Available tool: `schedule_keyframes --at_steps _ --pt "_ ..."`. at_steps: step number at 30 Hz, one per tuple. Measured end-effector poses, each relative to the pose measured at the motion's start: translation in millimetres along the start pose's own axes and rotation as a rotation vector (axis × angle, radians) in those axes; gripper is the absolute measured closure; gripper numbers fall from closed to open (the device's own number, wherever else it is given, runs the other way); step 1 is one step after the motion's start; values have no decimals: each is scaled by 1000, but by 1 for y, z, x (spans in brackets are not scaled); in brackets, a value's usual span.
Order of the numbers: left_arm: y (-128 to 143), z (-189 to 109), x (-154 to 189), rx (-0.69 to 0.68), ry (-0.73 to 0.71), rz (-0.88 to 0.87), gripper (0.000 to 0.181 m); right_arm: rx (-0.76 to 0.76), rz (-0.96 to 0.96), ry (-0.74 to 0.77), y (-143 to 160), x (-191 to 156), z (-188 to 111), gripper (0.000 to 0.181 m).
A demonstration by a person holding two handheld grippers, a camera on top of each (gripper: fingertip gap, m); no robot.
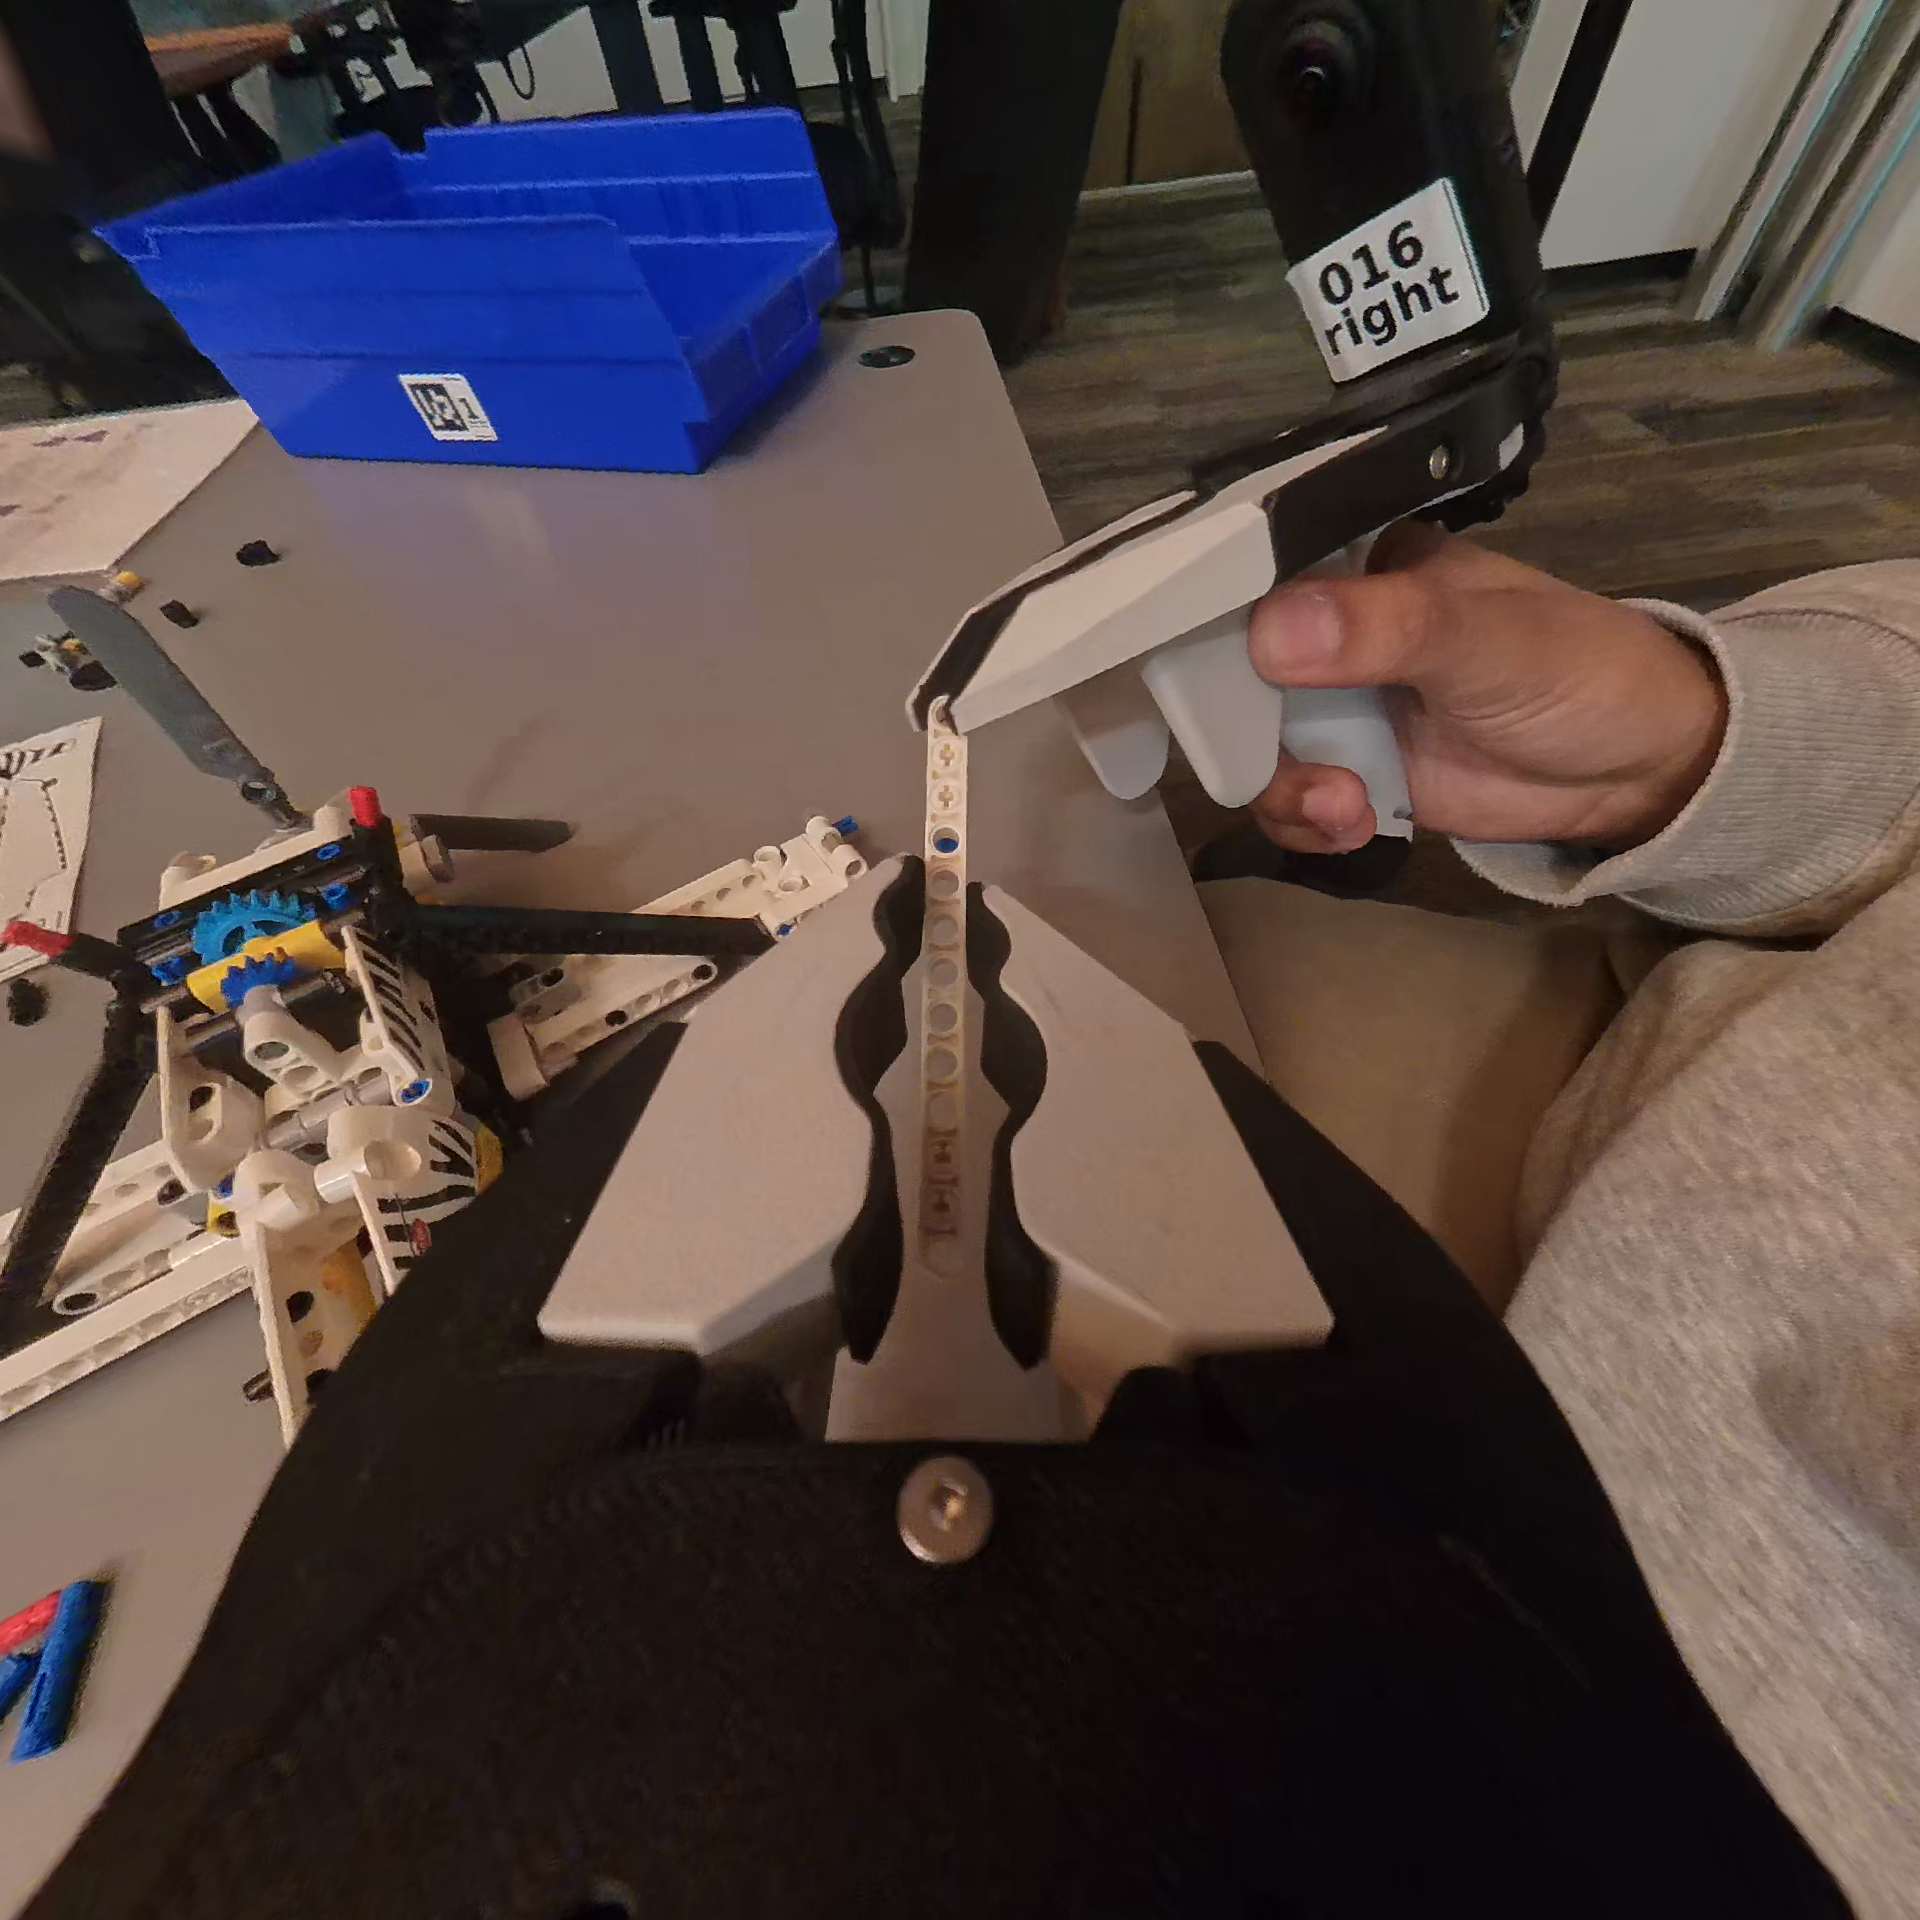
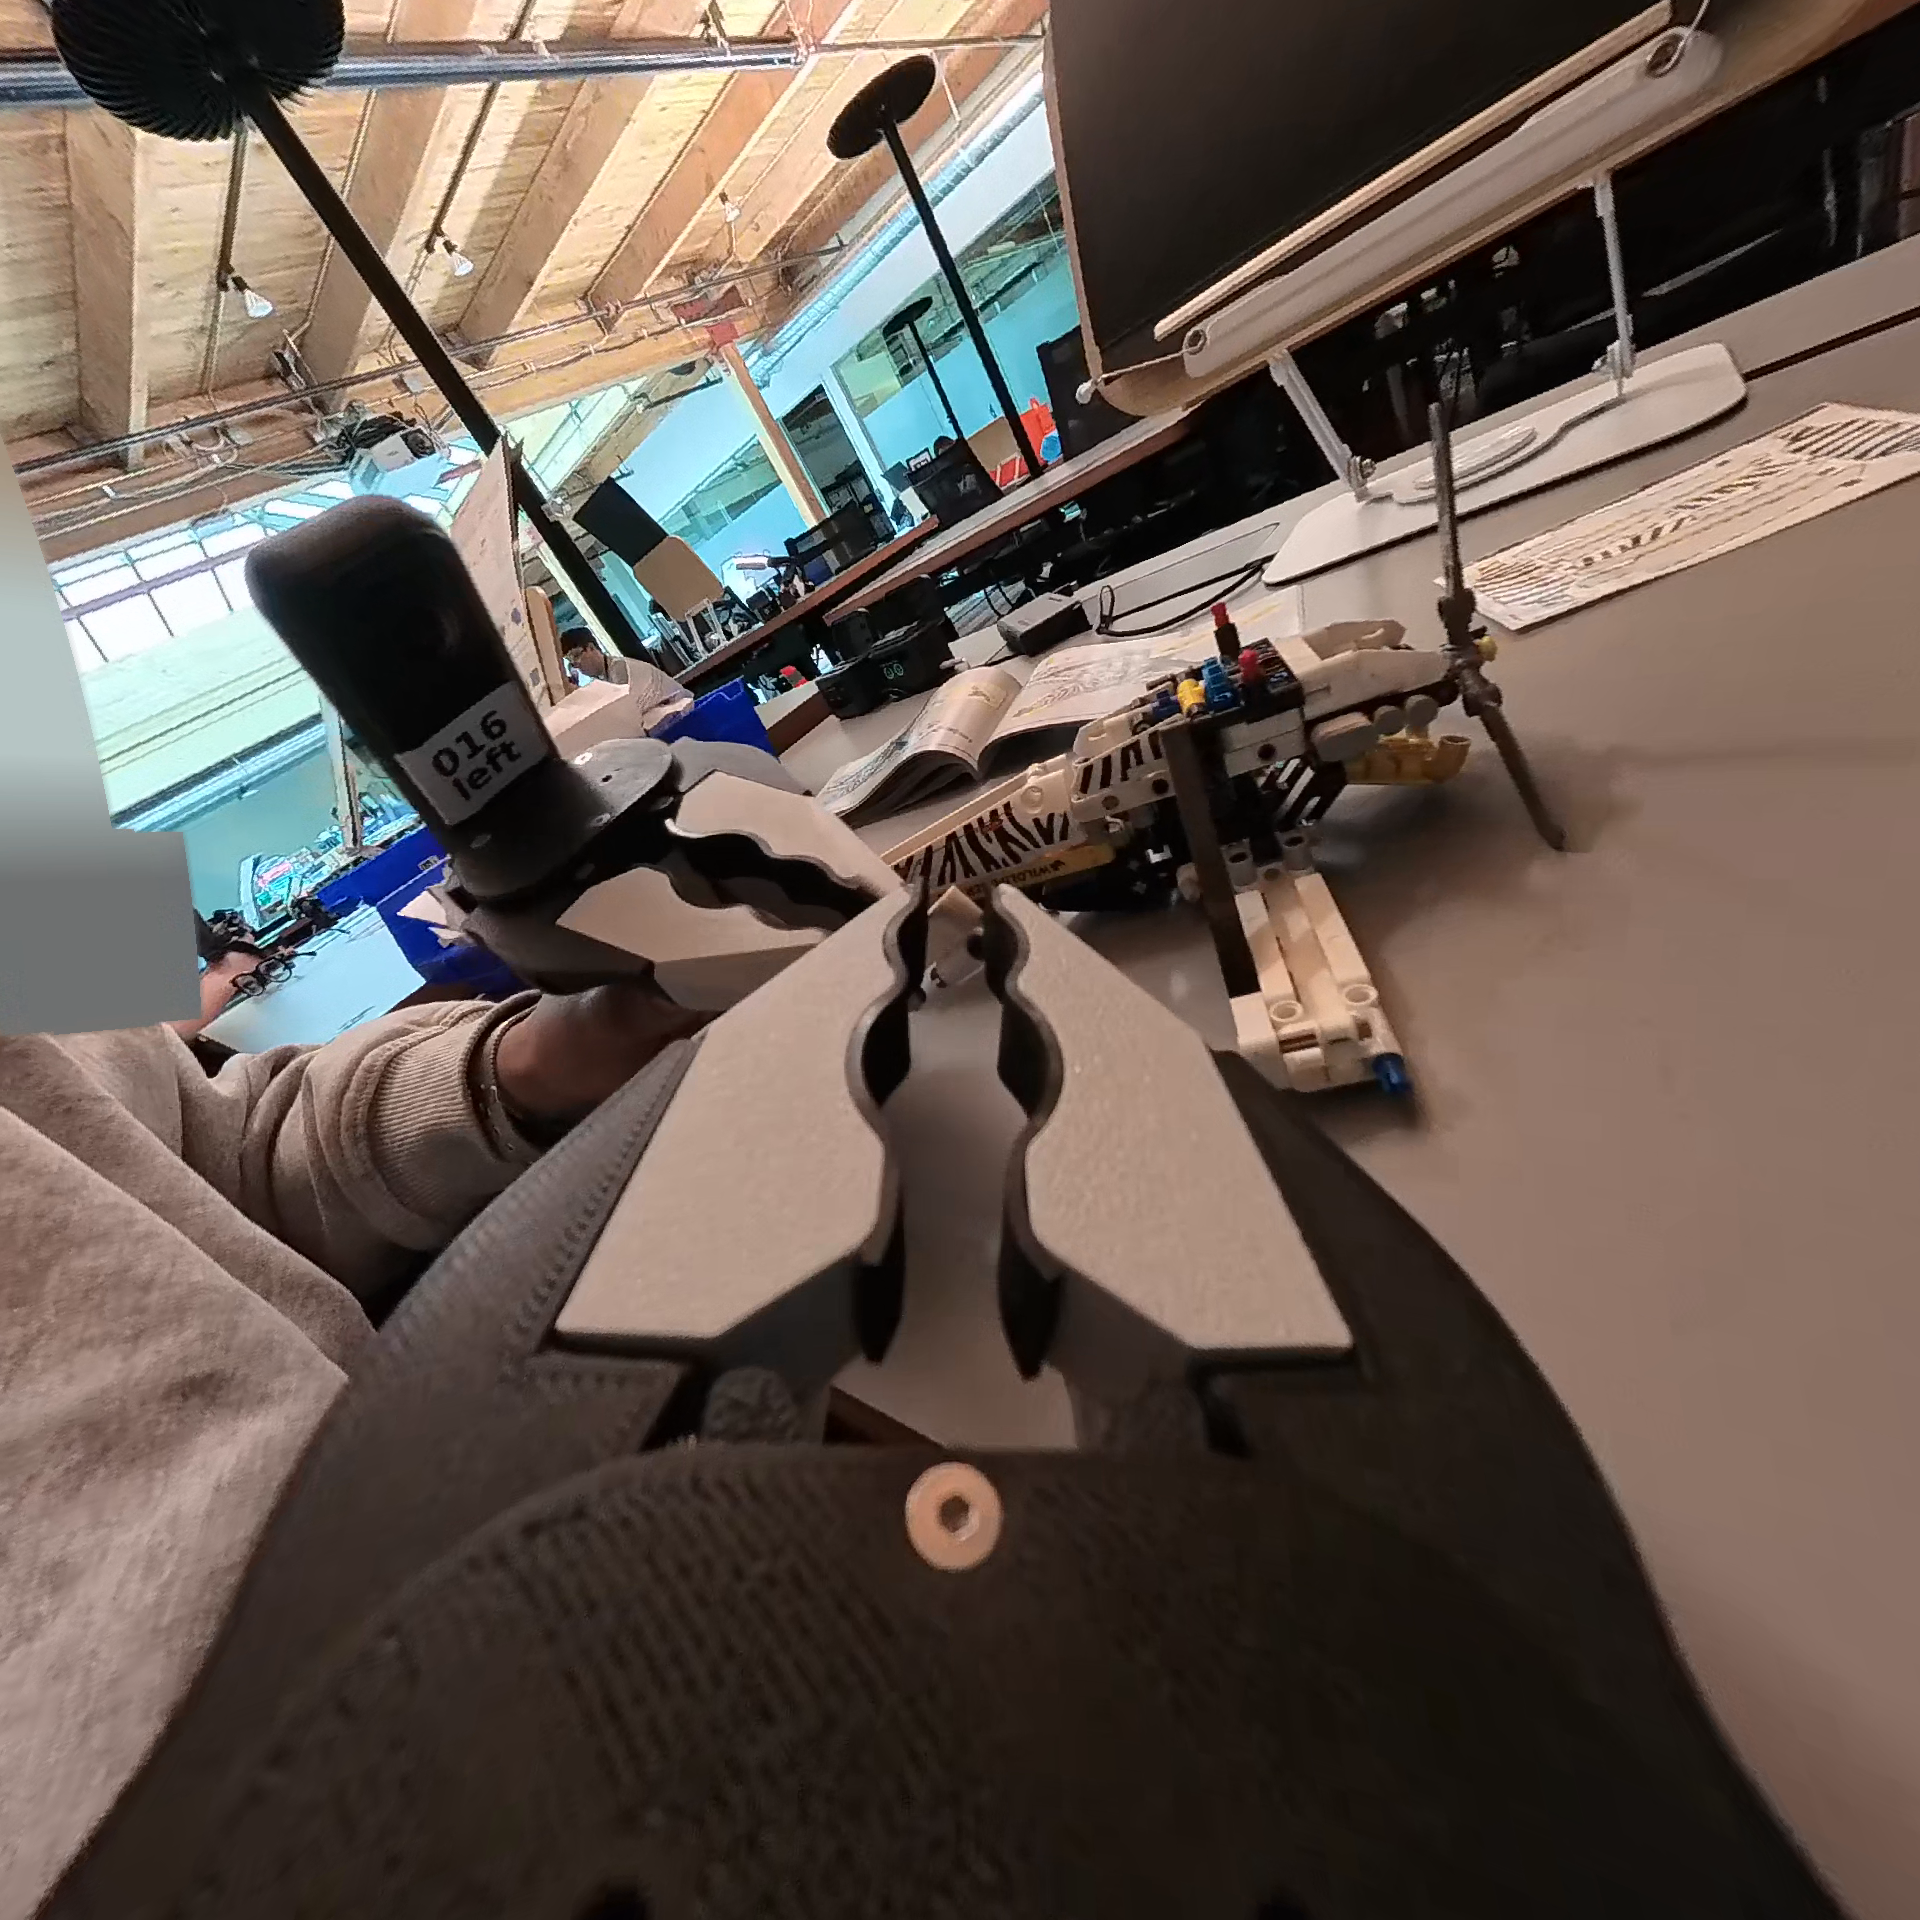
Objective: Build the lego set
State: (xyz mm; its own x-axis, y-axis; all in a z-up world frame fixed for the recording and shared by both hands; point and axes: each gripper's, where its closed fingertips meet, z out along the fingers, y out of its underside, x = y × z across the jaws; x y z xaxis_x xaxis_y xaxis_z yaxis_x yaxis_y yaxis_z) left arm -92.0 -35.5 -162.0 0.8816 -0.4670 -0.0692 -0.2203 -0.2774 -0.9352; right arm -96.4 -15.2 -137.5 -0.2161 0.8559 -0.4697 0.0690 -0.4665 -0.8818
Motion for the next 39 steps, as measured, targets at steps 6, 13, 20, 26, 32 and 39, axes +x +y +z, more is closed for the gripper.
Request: schedule_keyframes --at_steps 6,13,20,26,32,39 --pt "0 -1 1 1 31 -46 175 1 5 -3 1 0 0 173" --pt "0 -4 3 15 117 -179 175 -10 -2 2 3 1 1 175" --pt "-4 -8 -2 57 165 -298 176 -2 -13 15 0 3 -3 180" --pt "-4 -9 -4 68 174 -318 176 10 2 1 -3 4 -6 169" --pt "-5 -9 -2 69 181 -311 176 0 19 -24 -1 1 -3 158" --pt "-20 -16 2 184 341 -542 176 -45 -78 -62 8 -14 5 155"
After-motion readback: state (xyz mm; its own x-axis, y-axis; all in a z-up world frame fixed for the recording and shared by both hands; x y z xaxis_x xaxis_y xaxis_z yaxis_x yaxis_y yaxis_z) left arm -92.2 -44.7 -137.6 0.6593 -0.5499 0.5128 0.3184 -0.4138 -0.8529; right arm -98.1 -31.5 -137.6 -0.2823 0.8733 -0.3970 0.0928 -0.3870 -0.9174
